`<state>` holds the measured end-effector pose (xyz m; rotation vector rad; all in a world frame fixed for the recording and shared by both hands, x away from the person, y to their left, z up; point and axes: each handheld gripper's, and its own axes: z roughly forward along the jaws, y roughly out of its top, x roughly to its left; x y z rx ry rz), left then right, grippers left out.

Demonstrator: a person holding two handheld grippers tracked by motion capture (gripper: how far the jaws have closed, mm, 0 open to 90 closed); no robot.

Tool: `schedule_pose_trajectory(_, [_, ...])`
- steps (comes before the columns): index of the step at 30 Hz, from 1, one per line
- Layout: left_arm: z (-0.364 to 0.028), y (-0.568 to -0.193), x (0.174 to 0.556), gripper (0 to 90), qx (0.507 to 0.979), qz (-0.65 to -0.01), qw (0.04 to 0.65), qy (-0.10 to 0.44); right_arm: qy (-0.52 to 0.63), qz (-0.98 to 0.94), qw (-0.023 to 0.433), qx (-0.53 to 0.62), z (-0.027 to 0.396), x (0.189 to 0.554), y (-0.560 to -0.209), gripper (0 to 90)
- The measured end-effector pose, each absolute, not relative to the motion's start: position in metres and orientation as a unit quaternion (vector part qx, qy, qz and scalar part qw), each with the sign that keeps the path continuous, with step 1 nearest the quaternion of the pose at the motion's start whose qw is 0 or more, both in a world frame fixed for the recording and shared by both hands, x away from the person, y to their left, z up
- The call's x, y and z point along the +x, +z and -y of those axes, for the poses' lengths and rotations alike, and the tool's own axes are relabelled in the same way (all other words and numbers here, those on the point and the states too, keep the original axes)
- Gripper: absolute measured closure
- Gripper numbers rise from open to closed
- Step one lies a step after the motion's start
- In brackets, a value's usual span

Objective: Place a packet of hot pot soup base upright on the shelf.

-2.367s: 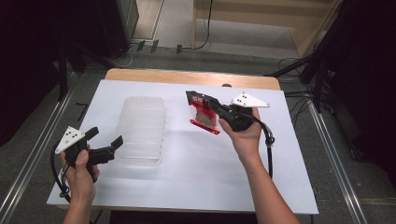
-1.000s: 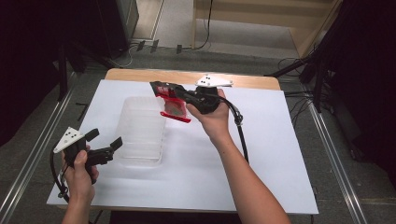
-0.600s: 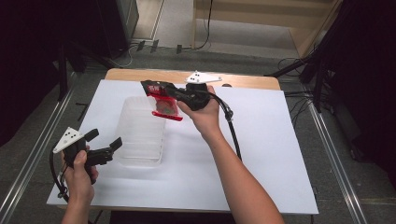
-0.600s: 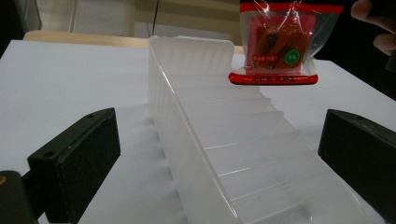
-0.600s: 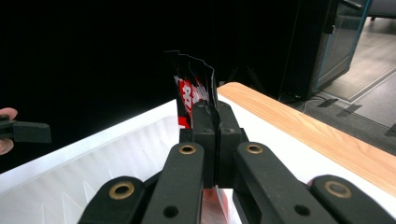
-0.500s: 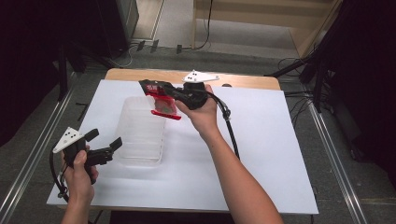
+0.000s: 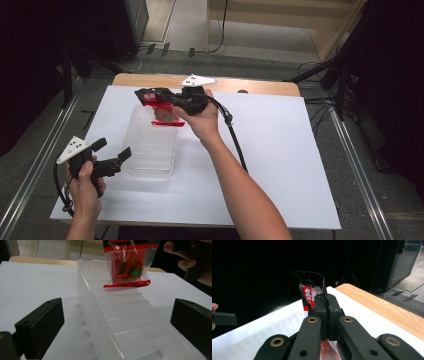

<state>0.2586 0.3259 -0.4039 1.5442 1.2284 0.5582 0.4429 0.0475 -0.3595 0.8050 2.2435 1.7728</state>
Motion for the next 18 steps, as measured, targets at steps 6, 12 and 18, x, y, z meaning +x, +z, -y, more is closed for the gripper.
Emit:
schedule_pose_trajectory(6, [-0.327,-0.403,0.258,0.0,0.643,-0.511,0.521,0.232,0.597,-0.752,0.079,0.267,-0.062,0.445,-0.364,90.0])
schedule_pose_trajectory(12, [-0.327,-0.403,0.258,0.0,0.641,-0.512,0.522,0.232,0.6,-0.745,0.07,0.283,-0.072,0.445,-0.369,90.0])
schedule_pose_trajectory(18, [-0.326,-0.404,0.259,0.0,0.644,-0.511,0.52,0.232,0.606,-0.735,0.068,0.296,-0.079,0.444,-0.379,90.0])
